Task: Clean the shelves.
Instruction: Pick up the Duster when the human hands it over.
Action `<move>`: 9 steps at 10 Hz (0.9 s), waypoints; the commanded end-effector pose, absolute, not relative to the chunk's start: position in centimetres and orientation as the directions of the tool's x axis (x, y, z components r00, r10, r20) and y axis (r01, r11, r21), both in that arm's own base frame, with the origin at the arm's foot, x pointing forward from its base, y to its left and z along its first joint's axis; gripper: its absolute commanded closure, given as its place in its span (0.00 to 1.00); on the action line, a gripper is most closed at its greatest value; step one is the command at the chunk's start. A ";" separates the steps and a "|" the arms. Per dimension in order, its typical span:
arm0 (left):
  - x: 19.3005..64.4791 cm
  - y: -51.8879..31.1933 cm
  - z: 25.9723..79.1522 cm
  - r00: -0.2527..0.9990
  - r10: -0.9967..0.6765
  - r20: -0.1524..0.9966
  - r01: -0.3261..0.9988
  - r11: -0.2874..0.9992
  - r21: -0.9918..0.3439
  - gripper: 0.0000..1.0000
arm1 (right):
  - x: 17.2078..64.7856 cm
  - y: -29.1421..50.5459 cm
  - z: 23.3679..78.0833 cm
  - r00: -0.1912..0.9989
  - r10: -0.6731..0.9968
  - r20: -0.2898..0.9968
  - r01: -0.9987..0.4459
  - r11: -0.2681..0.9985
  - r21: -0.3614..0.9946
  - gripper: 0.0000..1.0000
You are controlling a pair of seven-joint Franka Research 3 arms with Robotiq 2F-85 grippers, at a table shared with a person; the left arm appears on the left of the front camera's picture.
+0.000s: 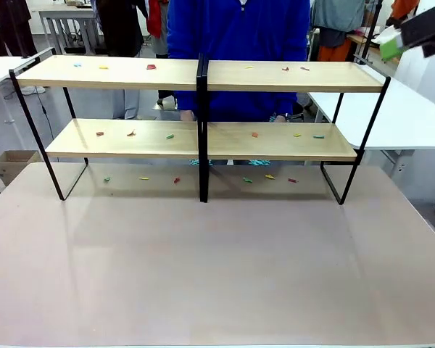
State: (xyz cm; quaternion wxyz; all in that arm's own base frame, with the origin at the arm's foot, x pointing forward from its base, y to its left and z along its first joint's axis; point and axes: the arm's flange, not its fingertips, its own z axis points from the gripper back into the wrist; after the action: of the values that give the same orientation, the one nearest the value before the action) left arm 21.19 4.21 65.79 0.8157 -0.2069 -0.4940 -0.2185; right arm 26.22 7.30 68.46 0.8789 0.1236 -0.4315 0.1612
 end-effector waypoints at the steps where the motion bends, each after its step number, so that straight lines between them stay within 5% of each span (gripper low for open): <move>1: 21.3 2.9 61.6 0.359 -0.109 0.927 0.554 0.824 -0.118 0.00 | 27.2 7.7 68.1 0.552 0.185 0.813 -0.367 0.929 0.038 0.00; 9: 22.4 3.7 61.2 0.418 -0.173 0.892 0.540 0.836 -0.092 0.00 | 28.3 6.0 66.9 0.564 0.105 0.819 -0.285 0.956 0.074 0.00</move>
State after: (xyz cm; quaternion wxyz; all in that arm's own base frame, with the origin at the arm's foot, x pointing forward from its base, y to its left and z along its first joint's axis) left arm 23.62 4.21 65.13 0.8195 -0.1945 -0.4975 -0.2077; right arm 27.96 6.29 67.45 0.8779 0.1042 -0.4481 0.1325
